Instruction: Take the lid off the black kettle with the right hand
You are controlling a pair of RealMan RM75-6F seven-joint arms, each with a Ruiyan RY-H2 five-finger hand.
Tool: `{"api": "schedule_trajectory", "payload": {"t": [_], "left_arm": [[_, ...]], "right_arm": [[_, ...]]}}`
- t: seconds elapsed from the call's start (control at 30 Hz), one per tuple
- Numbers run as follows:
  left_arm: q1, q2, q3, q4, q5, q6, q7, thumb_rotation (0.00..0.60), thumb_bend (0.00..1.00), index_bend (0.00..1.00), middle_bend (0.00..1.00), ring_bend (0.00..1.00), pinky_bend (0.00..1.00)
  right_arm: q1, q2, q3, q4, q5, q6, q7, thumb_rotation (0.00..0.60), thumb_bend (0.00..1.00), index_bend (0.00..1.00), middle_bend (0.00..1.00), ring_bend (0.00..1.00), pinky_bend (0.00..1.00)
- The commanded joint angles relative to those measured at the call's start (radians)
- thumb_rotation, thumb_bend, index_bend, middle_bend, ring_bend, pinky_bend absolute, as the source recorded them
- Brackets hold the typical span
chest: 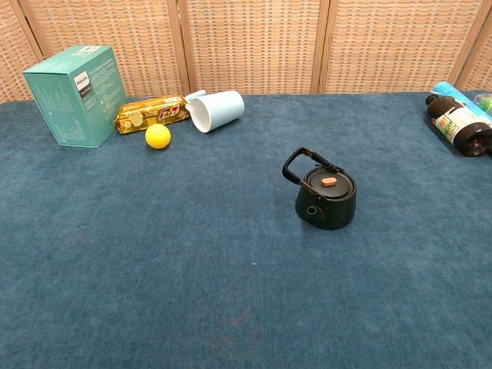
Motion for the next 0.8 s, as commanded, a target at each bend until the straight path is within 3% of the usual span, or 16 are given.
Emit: {"api": "schedule_trajectory", "payload": {"t": [0.03,0.27,0.43,0.67,0.73,0.8], "left_arm": [[0.0,0.0,0.0,0.0,-0.001,-0.001,-0.001,0.6,0.08,0.0,0.0,0.0,0.0],[-0.003,-0.001,-0.004,0.002,-0.013,-0.01,-0.003,0.6,0.08,0.0,0.0,0.0,0.0],[-0.006,-0.003,-0.008,0.001,-0.019,-0.015,0.006,0.6,0.08,0.0,0.0,0.0,0.0],[-0.009,-0.005,-0.018,-0.002,-0.034,-0.019,0.011,0.6,0.08,0.0,0.0,0.0,0.0],[-0.015,-0.008,-0.024,0.006,-0.055,-0.036,0.007,0.6,0.08,0.0,0.0,0.0,0.0],[-0.021,-0.01,-0.027,0.011,-0.069,-0.049,0.005,0.6,0.08,0.0,0.0,0.0,0.0]], "right_arm": [[-0.003,-0.001,0.006,0.0,-0.004,-0.007,-0.004,0.6,0.0,0.0,0.0,0.0,0.0],[0.001,-0.001,0.016,-0.007,-0.032,-0.047,-0.003,0.6,0.0,0.0,0.0,0.0,0.0],[0.073,0.031,0.017,-0.032,-0.102,-0.141,0.021,0.6,0.0,0.0,0.0,0.0,0.0],[0.303,0.062,0.082,-0.082,-0.189,-0.374,0.185,0.6,0.0,0.0,0.0,0.0,0.0],[0.404,0.024,0.117,-0.078,-0.216,-0.486,0.137,0.6,0.02,0.01,0.0,0.0,0.0],[0.445,-0.001,0.127,-0.085,-0.224,-0.537,0.089,0.6,0.13,0.05,0.02,0.0,0.0]]}}
